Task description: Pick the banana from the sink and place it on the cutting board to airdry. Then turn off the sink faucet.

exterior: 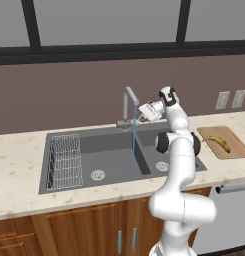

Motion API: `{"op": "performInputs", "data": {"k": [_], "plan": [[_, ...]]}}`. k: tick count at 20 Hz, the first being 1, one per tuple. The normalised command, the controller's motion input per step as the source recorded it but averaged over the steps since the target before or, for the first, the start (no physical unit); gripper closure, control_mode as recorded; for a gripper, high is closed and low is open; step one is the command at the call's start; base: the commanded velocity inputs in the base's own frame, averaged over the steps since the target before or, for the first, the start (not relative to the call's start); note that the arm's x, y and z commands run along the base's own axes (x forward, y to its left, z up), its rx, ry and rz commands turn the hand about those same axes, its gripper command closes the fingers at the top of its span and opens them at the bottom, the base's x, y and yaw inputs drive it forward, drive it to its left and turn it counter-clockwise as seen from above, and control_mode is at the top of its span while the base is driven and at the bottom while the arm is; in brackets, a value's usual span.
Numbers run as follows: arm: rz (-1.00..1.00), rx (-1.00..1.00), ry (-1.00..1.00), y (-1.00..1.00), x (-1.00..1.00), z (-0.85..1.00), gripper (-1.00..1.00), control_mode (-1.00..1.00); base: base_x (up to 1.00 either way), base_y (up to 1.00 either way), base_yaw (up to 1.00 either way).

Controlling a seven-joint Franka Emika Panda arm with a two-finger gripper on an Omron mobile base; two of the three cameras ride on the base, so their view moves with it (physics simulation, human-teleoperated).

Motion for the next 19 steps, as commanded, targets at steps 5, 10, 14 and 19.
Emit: {"op": "performInputs", "data": {"k": [5,10,14,19], "plan": [[0.01,-0.11,-0.05,1.00,0.34,0.47,-1.00,-1.00,0.00,0.00,0.00],[0.00,-0.12,-0.05,1.00,0.31,0.26,-1.00,-1.00,0.00,0.00,0.00],[0.00,-0.13,-0.05,1.00,0.18,0.00,-1.00,-1.00,0.00,0.00,0.00],[0.02,-0.15,-0.09,1.00,0.07,-0.03,-1.00,-1.00,0.00,0.00,0.00]]}}
